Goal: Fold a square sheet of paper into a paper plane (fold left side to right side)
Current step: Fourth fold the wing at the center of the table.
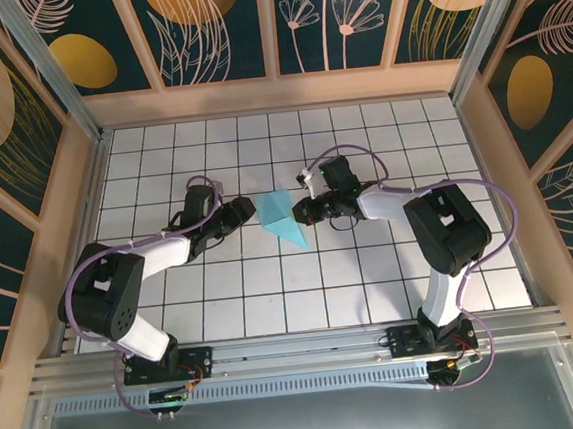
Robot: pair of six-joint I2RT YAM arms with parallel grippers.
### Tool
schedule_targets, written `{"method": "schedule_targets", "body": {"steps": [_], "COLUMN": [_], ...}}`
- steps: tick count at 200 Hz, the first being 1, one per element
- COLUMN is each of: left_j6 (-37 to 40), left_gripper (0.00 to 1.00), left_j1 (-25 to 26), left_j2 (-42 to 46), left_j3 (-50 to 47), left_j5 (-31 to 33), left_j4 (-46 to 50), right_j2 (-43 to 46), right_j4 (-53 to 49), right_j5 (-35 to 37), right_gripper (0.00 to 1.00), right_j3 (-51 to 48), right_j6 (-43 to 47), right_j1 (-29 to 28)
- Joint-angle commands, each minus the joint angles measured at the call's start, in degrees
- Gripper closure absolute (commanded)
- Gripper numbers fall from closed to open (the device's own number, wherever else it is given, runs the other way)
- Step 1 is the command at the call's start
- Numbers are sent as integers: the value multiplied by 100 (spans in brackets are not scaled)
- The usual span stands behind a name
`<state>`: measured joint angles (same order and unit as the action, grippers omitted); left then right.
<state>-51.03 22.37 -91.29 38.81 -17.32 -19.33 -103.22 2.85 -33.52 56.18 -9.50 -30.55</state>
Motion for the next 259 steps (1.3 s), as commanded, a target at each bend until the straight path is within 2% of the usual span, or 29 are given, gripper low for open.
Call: {"method": "schedule_targets", "body": {"steps": [1, 98, 190, 236, 259], "left_j6": [-114, -97, -152, -223, -276], "left_gripper": [41, 43, 55, 57, 63], "left_j1": [-40, -38, -32, -12, 13], "left_j2": [-223, -1046, -1508, -1639, -1734], "left_j3": [259, 780, 1011, 1056, 1111], "left_j5": [-324, -752, -1060, -1126, -1218], "left_j4": [-346, -295, -547, -669, -767], "right_j2": [284, 687, 707, 749, 762], "right_j4": [188, 474, 507, 582, 603], "right_j5": [-85, -173, -269, -273, -269], "right_gripper": [100, 100, 100, 100, 100], "right_j3": [-146, -396, -404, -468, -477], "right_j6": [-110, -353, -408, -456, -474], "right_j1": [5, 154, 163, 161, 163]}}
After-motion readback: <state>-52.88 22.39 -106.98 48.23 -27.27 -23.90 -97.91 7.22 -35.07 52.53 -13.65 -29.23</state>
